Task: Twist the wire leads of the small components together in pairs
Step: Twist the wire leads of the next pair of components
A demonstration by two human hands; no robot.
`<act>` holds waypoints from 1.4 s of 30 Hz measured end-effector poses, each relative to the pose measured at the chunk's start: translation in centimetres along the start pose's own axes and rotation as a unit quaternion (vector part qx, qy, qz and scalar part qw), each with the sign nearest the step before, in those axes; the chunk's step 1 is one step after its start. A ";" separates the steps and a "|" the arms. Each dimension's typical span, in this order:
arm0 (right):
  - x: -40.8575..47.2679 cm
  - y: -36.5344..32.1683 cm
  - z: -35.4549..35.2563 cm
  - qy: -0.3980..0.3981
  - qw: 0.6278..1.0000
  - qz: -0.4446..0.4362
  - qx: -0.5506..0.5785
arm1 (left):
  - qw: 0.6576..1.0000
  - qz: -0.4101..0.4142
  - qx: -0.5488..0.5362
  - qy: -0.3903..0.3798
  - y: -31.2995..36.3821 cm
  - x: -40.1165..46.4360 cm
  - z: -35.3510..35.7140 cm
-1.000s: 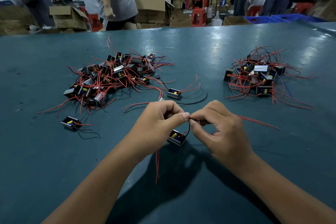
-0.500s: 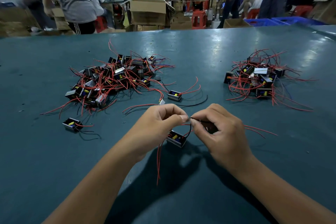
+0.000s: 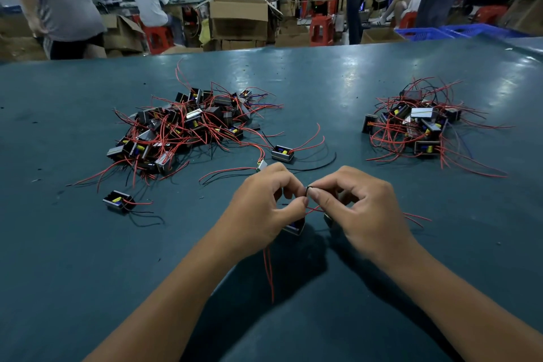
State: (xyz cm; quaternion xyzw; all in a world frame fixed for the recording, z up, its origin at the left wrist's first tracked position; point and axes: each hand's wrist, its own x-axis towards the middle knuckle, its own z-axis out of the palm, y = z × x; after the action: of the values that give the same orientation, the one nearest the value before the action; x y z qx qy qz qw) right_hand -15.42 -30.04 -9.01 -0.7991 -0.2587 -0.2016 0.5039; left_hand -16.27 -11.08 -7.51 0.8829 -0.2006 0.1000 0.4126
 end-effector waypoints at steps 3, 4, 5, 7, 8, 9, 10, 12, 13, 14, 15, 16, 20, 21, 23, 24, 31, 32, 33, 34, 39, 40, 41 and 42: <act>0.3 0.1 -0.6 -0.009 1.000 -0.006 -0.023 | 0.999 0.006 0.052 0.001 -0.1 0.1 -0.7; 0.3 0.2 -0.7 -0.020 0.999 -0.006 -0.027 | 0.998 0.010 0.057 -0.008 -0.1 0.1 -1.1; 0.4 0.2 -0.9 -0.035 0.999 -0.002 -0.024 | 0.999 0.013 0.047 -0.024 0.0 0.0 -1.3; 0.5 0.2 -1.3 -0.062 0.998 0.001 -0.011 | 0.998 0.008 -0.009 -0.060 0.0 -0.2 -1.9; 0.6 0.2 -1.6 -0.071 0.997 -0.003 -0.007 | 0.996 0.005 -0.034 -0.077 -0.1 -0.2 -2.1; 0.7 0.2 -1.9 -0.081 0.997 -0.008 -0.005 | 0.995 0.004 -0.051 -0.091 -0.3 -0.3 -2.2; 0.8 0.2 -2.3 -0.094 0.995 -0.010 -0.004 | 0.993 0.001 -0.065 -0.100 -0.4 -0.2 -2.3; 1.0 0.3 -3.1 -0.135 0.991 -0.003 -0.005 | 0.990 -0.020 -0.104 -0.092 -0.6 0.0 -2.0; 1.1 0.4 -3.3 -0.158 0.987 0.003 -0.011 | 0.988 -0.035 -0.127 -0.077 -0.8 0.2 -1.7; 1.1 0.5 -3.5 -0.176 0.984 0.008 -0.020 | 0.987 -0.051 -0.139 -0.063 -1.0 0.3 -1.5; 1.1 0.6 -3.6 -0.191 0.981 0.012 -0.030 | 0.986 -0.066 -0.140 -0.055 -1.2 0.3 -1.2; 1.1 0.6 -3.7 -0.203 0.978 0.017 -0.034 | 0.987 -0.077 -0.128 -0.054 -1.4 0.4 -0.8; 1.1 0.4 -3.9 -0.239 0.969 0.060 -0.019 | 0.993 -0.078 -0.065 -0.061 -2.2 0.3 0.5; 1.2 0.4 -4.1 -0.251 0.965 0.076 -0.016 | 0.993 -0.072 -0.062 -0.065 -2.2 0.3 0.7; 1.3 0.5 -4.4 -0.284 0.954 0.093 -0.034 | 0.995 -0.056 -0.042 -0.076 -2.2 0.3 0.9; 1.4 0.5 -4.5 -0.299 0.948 0.097 -0.046 | 0.995 -0.052 -0.033 -0.084 -2.2 0.3 0.9; 1.5 0.4 -4.5 -0.368 0.918 0.100 -0.104 | 0.990 -0.041 0.060 -0.119 -2.2 0.2 1.0; 1.5 0.4 -4.5 -0.369 0.919 0.093 -0.106 | 0.990 -0.041 0.061 -0.117 -2.1 0.2 1.0; 1.5 0.4 -4.4 -0.366 0.921 0.089 -0.103 | 0.991 -0.042 0.055 -0.118 -2.1 0.2 0.9; 1.4 0.4 -4.4 -0.361 0.923 0.089 -0.100 | 0.991 -0.044 0.047 -0.120 -2.0 0.2 0.9; 1.5 0.8 -4.2 -0.323 0.936 0.079 -0.118 | 0.994 -0.081 -0.013 -0.077 -1.8 0.2 0.7; 1.5 0.9 -4.0 -0.310 0.941 0.079 -0.115 | 0.994 -0.082 -0.020 -0.069 -1.7 0.2 0.7; 1.4 0.9 -3.8 -0.298 0.945 0.080 -0.108 | 0.994 -0.083 -0.023 -0.065 -1.7 0.2 0.8; 1.4 0.9 -3.6 -0.291 0.948 0.081 -0.101 | 0.994 -0.085 -0.025 -0.062 -1.7 0.2 0.8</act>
State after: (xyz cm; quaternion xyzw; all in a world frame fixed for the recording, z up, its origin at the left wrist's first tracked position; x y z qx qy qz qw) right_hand -14.03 -33.35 -7.35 -0.8882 -0.3065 0.0566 0.3376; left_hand -15.40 -10.80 -9.13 0.8906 -0.1528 0.0048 0.4282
